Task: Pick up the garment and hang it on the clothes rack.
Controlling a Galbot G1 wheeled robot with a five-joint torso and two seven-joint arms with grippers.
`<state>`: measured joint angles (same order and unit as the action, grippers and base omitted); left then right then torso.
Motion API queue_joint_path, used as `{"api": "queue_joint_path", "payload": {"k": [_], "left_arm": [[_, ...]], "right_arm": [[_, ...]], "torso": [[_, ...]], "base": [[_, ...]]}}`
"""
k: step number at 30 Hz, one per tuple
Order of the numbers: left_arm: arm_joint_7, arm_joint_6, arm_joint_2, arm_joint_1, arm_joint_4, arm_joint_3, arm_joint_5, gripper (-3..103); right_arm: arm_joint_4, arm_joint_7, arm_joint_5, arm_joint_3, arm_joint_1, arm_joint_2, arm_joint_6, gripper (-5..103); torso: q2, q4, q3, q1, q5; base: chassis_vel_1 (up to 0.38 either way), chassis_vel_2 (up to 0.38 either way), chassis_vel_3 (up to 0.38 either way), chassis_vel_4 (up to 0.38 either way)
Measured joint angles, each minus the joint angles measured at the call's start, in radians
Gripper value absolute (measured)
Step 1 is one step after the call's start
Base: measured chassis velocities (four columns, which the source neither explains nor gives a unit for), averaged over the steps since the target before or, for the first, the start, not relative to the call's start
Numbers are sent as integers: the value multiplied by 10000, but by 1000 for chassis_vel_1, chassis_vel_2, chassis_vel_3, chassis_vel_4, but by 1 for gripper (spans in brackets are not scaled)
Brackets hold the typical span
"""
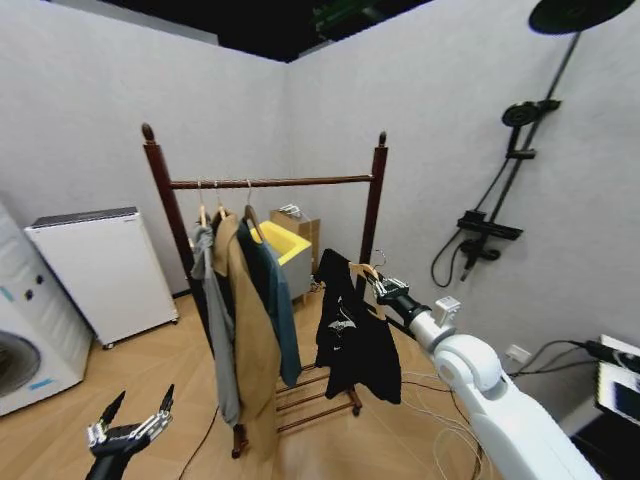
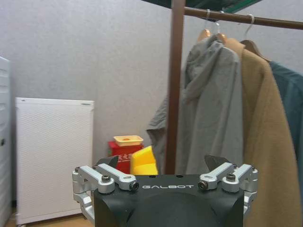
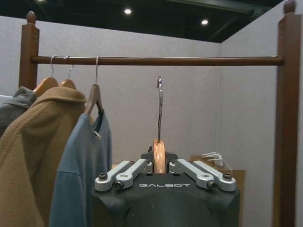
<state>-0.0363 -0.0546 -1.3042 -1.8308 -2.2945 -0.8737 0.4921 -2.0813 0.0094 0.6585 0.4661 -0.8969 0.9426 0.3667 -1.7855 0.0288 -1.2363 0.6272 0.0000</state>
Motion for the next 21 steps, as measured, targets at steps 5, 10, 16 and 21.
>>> {"api": "queue_joint_path", "payload": {"k": [5,10,16,21], "left_arm": [[0,0,0,0,0,0,0,100],[0,0,0,-1,0,0,0,100],[1,0,0,0,0,0,0,100],[0,0,0,0,0,0,0,100]], "right_arm": [[29,250,126,110,-89,44,128,9],[99,384,-395,209,-128,52,108,9],[117,397,-994,200,281,-17,201,9],[153,377,-1133,64,872,-95,279,9]], "torso": [[0,-1,0,0,0],[0,-4,0,-1,0],[0,5,0,0,1],[0,0,0,-1,-1]], "base": [[118,131,135,121],[127,107,110,113],[34,42,29,28],[0,0,0,0]]}}
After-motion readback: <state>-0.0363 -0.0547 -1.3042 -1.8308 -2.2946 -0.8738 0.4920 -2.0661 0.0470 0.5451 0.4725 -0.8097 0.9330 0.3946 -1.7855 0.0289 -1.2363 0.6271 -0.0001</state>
